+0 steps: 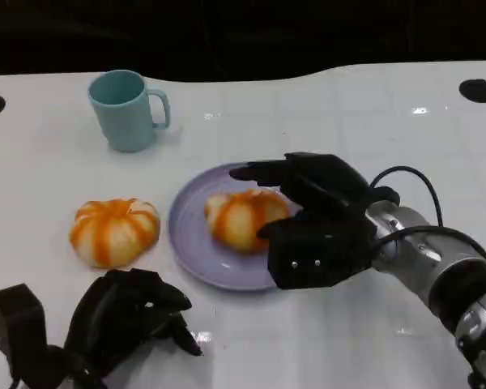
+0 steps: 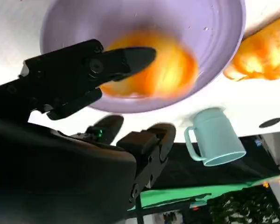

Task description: Grasp the bread from the table and place it into the plate.

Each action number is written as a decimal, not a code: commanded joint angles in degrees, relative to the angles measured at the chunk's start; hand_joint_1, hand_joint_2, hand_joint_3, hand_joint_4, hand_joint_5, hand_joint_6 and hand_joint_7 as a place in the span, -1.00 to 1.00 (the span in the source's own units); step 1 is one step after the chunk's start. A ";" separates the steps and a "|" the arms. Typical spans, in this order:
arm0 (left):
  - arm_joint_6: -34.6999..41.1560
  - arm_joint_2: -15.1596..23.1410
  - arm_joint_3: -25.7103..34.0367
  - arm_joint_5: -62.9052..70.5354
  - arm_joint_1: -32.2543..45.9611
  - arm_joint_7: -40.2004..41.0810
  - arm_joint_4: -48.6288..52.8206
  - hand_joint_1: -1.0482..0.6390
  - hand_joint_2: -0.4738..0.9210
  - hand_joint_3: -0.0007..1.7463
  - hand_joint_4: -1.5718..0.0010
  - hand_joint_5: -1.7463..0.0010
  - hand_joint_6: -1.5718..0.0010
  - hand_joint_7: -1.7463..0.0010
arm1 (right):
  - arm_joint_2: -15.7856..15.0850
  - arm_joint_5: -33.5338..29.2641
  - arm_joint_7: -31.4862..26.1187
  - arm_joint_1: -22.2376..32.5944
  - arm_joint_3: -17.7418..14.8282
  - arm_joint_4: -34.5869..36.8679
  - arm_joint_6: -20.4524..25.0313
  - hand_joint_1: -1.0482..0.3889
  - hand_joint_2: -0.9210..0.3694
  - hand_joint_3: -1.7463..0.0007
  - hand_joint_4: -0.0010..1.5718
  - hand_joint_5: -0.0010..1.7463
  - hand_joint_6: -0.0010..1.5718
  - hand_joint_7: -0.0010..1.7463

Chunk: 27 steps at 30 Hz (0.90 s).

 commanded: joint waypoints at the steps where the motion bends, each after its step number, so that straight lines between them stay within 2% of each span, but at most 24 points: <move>1: -0.28 0.52 0.00 0.22 0.66 0.53 -0.70 -1.00 0.72 -0.99 -1.00 0.32 -1.00 0.77 | -1.66 1.49 2.35 -0.09 -0.95 -3.24 0.62 -0.57 -1.00 0.74 -1.00 -0.69 -0.74 -1.00; 9: -0.19 0.41 -0.01 0.16 0.60 0.71 -0.60 -1.00 0.72 -1.00 -1.00 0.32 -1.00 0.77 | -5.16 3.63 6.08 4.14 -2.33 -11.73 0.57 -0.57 -1.00 0.78 -0.99 -0.67 -0.73 -0.99; 13: 0.03 0.35 -0.08 0.16 0.65 0.89 -0.78 -1.00 0.72 -1.00 -1.00 0.32 -1.00 0.77 | -7.57 4.60 5.53 8.05 -3.74 -17.62 -1.42 -0.53 -1.00 0.79 -0.90 -0.60 -0.69 -0.98; 19: -0.09 0.31 -0.19 0.18 0.42 1.10 -0.51 -1.00 0.72 -1.00 -1.00 0.32 -1.00 0.77 | -9.76 5.90 2.74 14.85 -6.63 -26.13 -3.62 -0.35 -1.00 0.90 -0.70 -0.45 -0.49 -0.90; 23: 0.17 0.20 -0.07 -0.01 0.12 1.17 -0.14 -1.00 0.71 -1.00 -1.00 0.31 -1.00 0.77 | -10.24 6.42 -0.35 18.77 -8.69 -29.42 -5.93 -0.15 -0.98 0.96 -0.49 -0.33 -0.27 -0.82; 27: 0.02 0.17 -0.03 -0.04 -0.31 1.00 0.37 -1.00 0.71 -1.00 -1.00 0.31 -1.00 0.77 | -11.45 5.95 -3.72 22.85 -10.52 -33.32 -8.45 0.04 -0.98 0.99 -0.37 -0.07 -0.06 -0.74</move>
